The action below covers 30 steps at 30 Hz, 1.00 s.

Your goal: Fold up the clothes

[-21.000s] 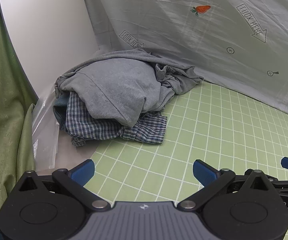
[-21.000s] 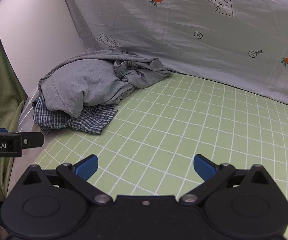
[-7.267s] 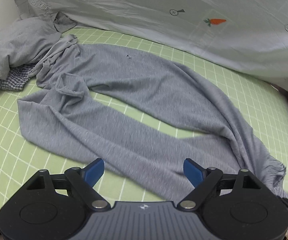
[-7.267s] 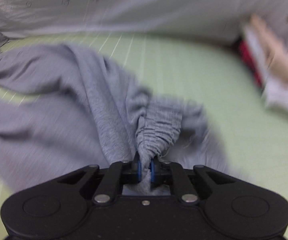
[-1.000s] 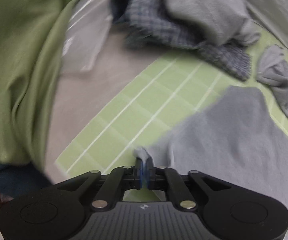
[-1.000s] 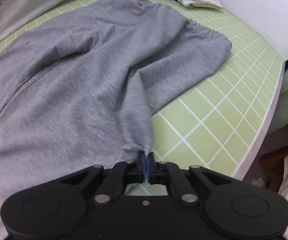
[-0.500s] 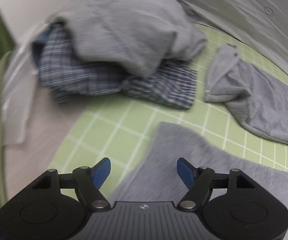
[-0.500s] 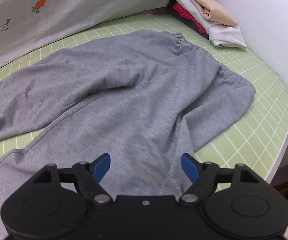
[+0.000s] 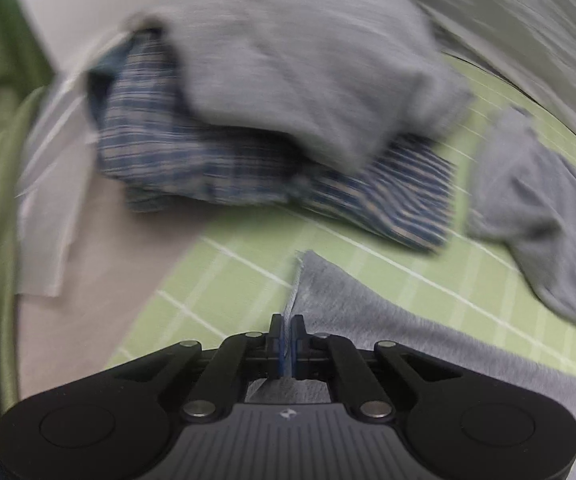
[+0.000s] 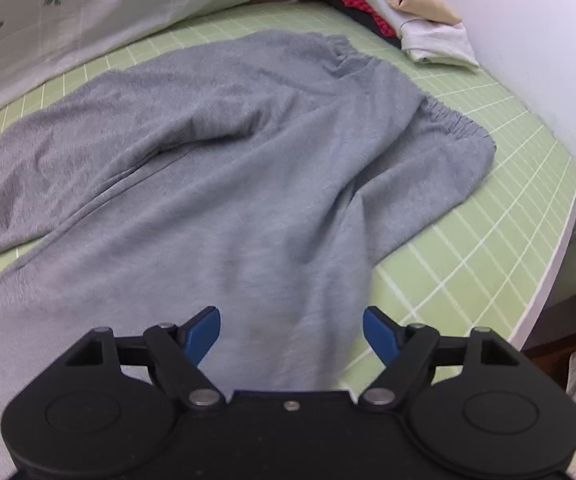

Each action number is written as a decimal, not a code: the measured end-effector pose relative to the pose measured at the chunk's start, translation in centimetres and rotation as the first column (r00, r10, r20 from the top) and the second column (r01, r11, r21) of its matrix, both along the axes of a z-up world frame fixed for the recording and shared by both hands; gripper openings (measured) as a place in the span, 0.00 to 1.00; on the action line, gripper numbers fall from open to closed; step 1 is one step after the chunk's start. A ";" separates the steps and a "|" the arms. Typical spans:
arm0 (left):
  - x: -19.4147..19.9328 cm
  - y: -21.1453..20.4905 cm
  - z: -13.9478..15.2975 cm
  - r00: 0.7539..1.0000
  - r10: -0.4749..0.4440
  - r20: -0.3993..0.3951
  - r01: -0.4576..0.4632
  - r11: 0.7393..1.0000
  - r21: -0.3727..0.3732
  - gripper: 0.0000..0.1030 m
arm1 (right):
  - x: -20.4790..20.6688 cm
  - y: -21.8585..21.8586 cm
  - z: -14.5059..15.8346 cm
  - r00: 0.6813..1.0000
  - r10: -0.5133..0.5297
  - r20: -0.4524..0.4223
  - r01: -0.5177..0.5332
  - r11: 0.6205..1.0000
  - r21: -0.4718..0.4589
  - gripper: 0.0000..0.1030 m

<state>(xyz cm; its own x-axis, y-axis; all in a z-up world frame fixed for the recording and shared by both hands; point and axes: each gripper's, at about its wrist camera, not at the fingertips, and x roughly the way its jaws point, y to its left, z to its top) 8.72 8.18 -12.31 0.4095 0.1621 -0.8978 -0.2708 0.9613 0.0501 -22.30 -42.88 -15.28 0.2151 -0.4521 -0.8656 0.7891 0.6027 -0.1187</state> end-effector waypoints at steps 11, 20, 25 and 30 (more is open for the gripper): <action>-5.9 -8.7 7.3 0.983 -0.053 0.175 0.045 0.998 0.051 0.82 | -7.3 -9.8 0.7 0.972 -0.027 0.235 0.027 1.000 0.002 1.00; -17.4 -24.7 9.7 0.980 -0.096 0.174 0.094 0.995 0.020 0.88 | -10.8 -24.8 -2.9 0.955 -0.073 0.287 0.029 0.988 0.154 1.00; -21.5 -32.1 9.7 0.986 -0.098 0.132 0.105 0.993 -0.045 0.88 | -11.0 -31.3 -4.0 0.947 -0.043 0.319 -0.028 0.976 0.215 0.93; -23.0 -37.5 10.2 0.980 -0.174 0.101 0.178 0.984 -0.031 0.88 | -10.0 -33.9 -4.5 0.937 0.043 0.347 -0.129 0.965 0.228 0.35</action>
